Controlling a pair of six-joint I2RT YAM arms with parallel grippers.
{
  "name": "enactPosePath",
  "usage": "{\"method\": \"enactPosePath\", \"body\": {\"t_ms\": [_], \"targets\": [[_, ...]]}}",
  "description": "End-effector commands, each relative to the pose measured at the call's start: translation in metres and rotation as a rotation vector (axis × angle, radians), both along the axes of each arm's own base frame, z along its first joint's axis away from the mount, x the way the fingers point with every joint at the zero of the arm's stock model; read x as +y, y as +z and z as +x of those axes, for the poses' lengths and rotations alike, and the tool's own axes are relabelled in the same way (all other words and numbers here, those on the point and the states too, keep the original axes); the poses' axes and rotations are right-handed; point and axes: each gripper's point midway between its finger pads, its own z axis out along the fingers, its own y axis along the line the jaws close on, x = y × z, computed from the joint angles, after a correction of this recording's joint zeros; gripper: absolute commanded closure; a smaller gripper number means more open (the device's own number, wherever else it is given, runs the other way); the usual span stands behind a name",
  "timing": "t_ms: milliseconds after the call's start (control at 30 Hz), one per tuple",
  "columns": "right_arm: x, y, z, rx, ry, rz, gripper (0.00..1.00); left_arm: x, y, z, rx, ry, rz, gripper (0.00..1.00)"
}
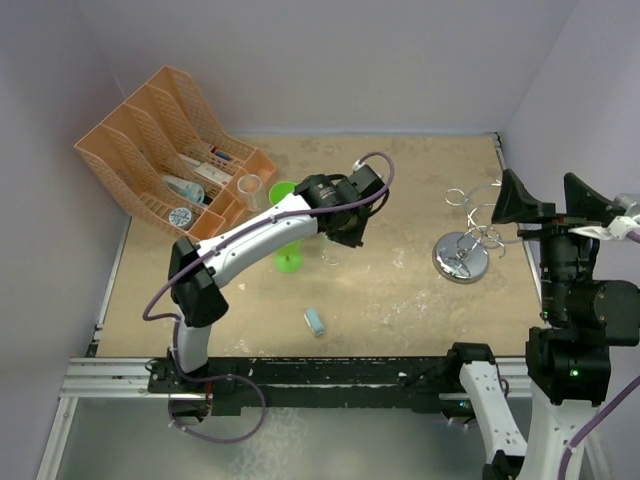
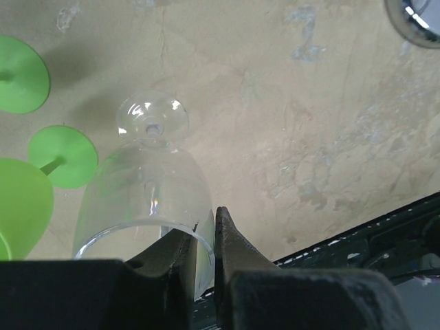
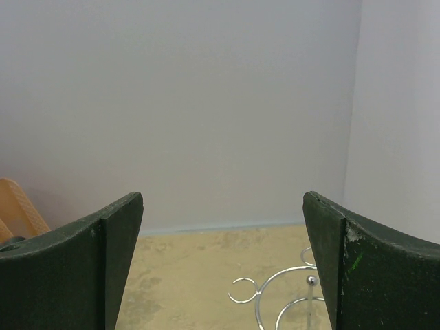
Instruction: Take the wine glass off the wine glass rack
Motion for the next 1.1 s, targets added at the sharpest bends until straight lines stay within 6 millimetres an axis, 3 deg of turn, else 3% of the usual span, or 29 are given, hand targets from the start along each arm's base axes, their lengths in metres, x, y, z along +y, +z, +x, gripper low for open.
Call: {"method": "enactPosePath", "body": {"t_ms": [0, 233, 667, 1067], "targets": [[-0.006, 0.016, -0.018, -0.073, -0.04, -0.011, 0.0, 0.008, 0.004, -0.002, -0.003, -0.05, 0.062, 1.0], [-0.009, 0.015, -0.025, -0.078, -0.059, -0.008, 0.0, 0.009, -0.015, -0.002, 0.055, -0.048, 0.055, 1.0], [-0.01, 0.023, -0.034, -0.089, -0.063, -0.004, 0.0, 0.026, -0.025, 0.008, 0.068, -0.007, 0.015, 1.0], [-0.007, 0.028, -0.038, -0.094, -0.045, -0.004, 0.0, 0.034, 0.001, 0.023, 0.001, 0.01, -0.043, 0.69]]}}
